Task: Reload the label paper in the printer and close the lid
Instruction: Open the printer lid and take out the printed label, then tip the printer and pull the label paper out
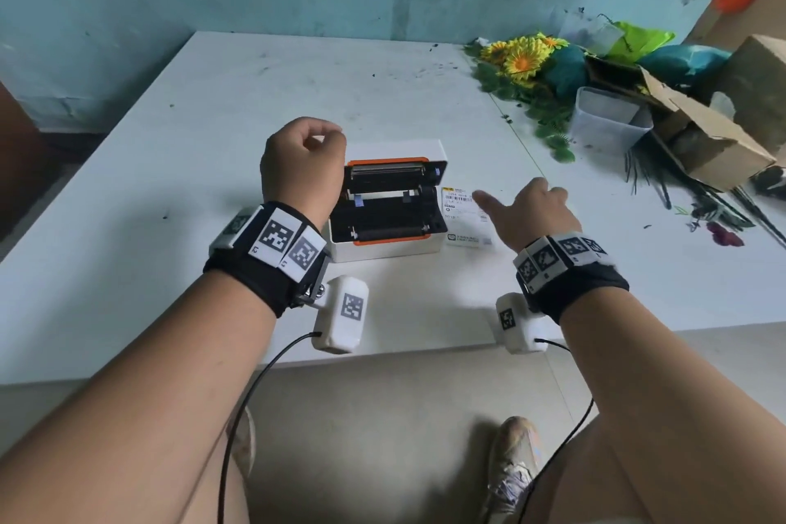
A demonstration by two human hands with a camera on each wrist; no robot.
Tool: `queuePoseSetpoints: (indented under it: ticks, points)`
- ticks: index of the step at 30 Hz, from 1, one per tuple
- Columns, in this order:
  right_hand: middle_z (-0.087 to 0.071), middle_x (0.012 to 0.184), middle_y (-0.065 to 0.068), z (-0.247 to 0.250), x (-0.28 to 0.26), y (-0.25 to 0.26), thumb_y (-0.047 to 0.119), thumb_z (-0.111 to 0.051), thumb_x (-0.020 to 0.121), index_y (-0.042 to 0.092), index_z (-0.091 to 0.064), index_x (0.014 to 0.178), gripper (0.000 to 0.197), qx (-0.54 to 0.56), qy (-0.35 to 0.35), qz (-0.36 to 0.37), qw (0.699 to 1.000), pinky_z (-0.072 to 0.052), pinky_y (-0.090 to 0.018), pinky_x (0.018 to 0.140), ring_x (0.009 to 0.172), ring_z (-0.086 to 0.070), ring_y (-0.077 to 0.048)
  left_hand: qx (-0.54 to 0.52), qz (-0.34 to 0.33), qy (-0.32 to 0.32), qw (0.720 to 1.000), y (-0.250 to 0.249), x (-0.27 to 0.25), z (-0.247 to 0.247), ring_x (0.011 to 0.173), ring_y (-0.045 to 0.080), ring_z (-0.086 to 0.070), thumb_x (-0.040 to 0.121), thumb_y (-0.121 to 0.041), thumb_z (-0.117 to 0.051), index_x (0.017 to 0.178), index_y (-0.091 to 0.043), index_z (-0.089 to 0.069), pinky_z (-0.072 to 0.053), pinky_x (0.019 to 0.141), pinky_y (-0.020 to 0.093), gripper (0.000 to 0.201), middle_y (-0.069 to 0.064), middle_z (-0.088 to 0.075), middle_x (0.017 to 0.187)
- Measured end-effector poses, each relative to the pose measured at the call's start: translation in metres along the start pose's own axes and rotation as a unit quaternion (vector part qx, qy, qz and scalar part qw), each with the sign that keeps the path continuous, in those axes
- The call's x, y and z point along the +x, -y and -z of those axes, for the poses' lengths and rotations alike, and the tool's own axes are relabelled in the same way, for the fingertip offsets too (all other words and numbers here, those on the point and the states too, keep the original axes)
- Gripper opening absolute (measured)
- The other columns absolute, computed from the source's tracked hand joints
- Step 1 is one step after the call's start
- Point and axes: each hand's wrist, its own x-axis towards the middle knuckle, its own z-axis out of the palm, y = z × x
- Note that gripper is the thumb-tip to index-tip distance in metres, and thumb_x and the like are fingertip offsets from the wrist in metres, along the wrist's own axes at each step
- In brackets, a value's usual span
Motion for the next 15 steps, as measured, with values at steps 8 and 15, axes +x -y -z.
queuePoseSetpoints:
  ticks: [8, 15]
  points:
    - [-0.054, 0.064, 0.005, 0.013, -0.05, 0.052, 0.054, -0.075, 0.096, 0.018, -0.052, 0.071, 0.05, 0.271, -0.018, 0.214, 0.938, -0.035, -0.015, 0.049, 0.056, -0.048, -0.007, 0.028, 0.147, 0.15, 0.977, 0.009, 0.0, 0.006, 0.087, 0.032, -0.07, 0.077, -0.039, -0.063, 0.08, -0.02, -0.063, -0.062, 0.091, 0.051, 0.019, 0.006, -0.067, 0.089]
    - [-0.078, 0.079, -0.01, 0.016, -0.073, 0.081, 0.071, -0.054, 0.102, 0.012, -0.066, 0.081, 0.064, 0.469, 0.27, -0.019, 0.841, -0.057, -0.031, 0.064, 0.067, -0.076, -0.025, -0.022, 0.203, 0.211, 0.956, 0.009, 0.011, 0.0, 0.093, 0.025, -0.078, 0.106, -0.036, -0.054, 0.105, -0.021, -0.071, -0.066, 0.089, 0.048, 0.022, 0.007, -0.076, 0.11]
